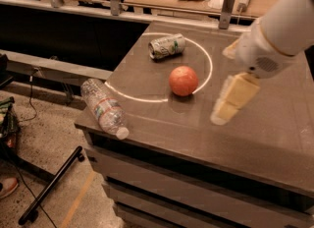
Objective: Move apple near 7up can
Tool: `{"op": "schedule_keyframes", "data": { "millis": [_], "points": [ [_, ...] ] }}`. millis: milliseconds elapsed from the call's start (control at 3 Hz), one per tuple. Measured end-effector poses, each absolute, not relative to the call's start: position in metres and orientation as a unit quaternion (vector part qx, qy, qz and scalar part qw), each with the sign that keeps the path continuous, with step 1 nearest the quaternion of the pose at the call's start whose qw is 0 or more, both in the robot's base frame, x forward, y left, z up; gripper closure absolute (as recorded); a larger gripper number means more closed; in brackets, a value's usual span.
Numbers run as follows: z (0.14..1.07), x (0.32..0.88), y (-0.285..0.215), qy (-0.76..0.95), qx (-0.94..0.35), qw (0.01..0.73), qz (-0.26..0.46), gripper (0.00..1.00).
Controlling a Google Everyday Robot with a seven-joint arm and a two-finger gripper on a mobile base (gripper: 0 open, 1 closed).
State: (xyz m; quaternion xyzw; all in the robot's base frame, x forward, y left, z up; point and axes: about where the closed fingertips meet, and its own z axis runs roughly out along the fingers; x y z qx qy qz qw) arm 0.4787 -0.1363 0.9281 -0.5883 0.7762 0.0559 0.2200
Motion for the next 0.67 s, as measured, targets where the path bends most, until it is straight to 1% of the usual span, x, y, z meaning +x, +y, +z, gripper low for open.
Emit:
{"op": "schedule_keyframes", "data": {
  "millis": [333, 667],
  "points": [
    [0.9138, 0.5105, -0.0909, 0.771, -0.581, 0.25, 0.075, 0.0],
    [0.9138, 0.5105, -0.0909, 0.771, -0.581, 0.25, 0.075, 0.0]
  ]
}}
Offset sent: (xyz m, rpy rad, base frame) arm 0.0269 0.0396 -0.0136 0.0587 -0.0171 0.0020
